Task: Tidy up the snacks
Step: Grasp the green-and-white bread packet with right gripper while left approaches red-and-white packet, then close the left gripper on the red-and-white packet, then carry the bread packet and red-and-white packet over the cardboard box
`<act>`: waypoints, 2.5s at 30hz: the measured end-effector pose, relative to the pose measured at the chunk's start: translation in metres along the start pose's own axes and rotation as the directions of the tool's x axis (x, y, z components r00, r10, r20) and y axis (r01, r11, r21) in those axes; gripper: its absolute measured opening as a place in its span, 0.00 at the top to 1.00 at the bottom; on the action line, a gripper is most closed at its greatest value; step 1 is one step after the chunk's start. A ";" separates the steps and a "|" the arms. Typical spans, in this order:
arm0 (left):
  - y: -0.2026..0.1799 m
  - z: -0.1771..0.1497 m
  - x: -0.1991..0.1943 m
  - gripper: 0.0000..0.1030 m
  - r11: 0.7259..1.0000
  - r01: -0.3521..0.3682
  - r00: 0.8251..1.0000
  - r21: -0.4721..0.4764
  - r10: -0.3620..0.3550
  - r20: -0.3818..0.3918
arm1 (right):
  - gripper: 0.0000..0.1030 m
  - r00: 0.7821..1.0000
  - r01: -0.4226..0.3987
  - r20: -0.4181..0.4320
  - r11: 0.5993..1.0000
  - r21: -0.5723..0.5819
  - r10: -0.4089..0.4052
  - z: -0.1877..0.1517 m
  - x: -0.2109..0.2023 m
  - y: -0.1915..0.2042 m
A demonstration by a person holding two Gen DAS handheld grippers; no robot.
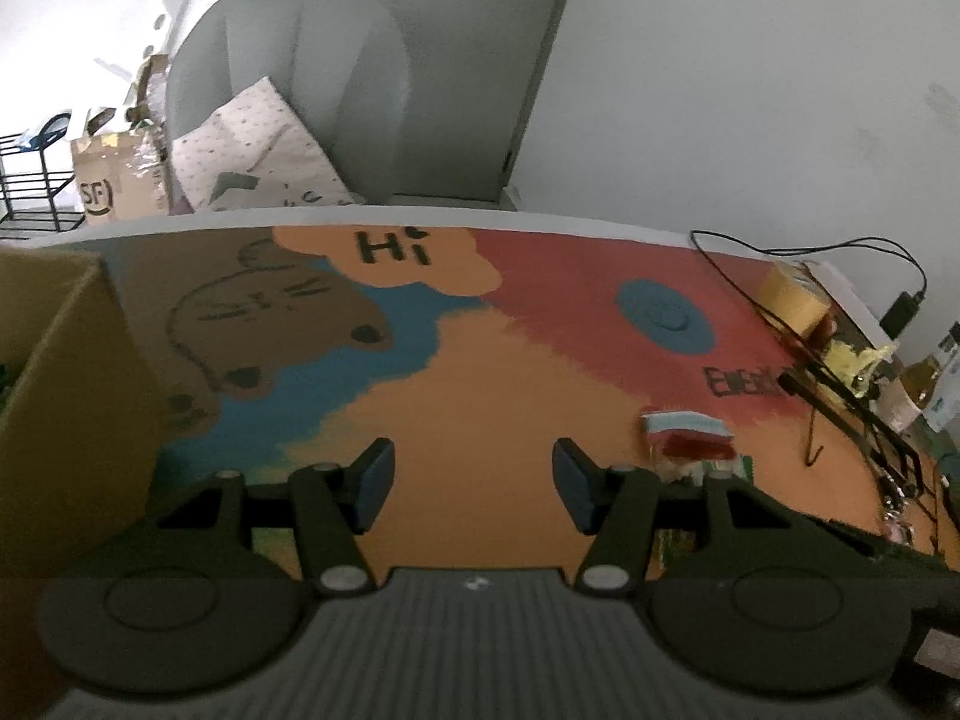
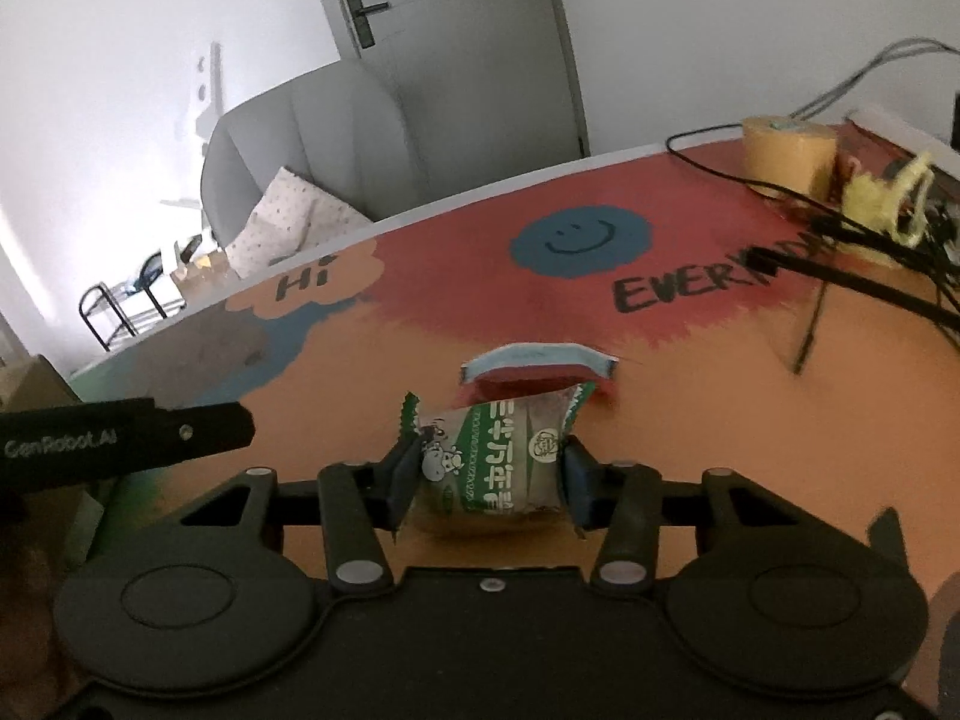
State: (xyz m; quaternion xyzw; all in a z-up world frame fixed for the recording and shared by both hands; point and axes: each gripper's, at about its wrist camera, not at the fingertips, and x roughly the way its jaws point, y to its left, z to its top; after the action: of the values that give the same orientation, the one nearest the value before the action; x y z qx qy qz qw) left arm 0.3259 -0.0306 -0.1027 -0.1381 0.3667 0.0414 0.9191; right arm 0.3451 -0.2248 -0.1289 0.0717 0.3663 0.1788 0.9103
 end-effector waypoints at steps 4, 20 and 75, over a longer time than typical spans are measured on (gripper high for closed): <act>-0.018 -0.001 0.004 0.43 1.000 0.017 1.000 0.019 -0.017 -0.004 | 0.55 1.000 -0.006 0.003 0.999 0.049 0.006 0.000 -0.008 -0.017; -0.070 -0.004 0.039 0.21 0.997 0.050 0.998 0.054 -0.048 -0.046 | 0.55 0.998 0.047 0.043 0.989 0.141 -0.054 -0.001 -0.024 -0.071; -0.077 -0.015 -0.019 0.55 0.994 -0.033 0.998 0.108 0.027 0.064 | 0.54 0.989 0.049 0.135 0.994 0.102 -0.063 -0.009 -0.075 -0.042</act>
State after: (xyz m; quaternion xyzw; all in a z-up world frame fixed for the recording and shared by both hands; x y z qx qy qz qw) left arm 0.3154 -0.1085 -0.0828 -0.0808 0.3414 0.0395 0.9356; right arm 0.2999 -0.2922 -0.0981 0.1183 0.3127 0.1296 0.9335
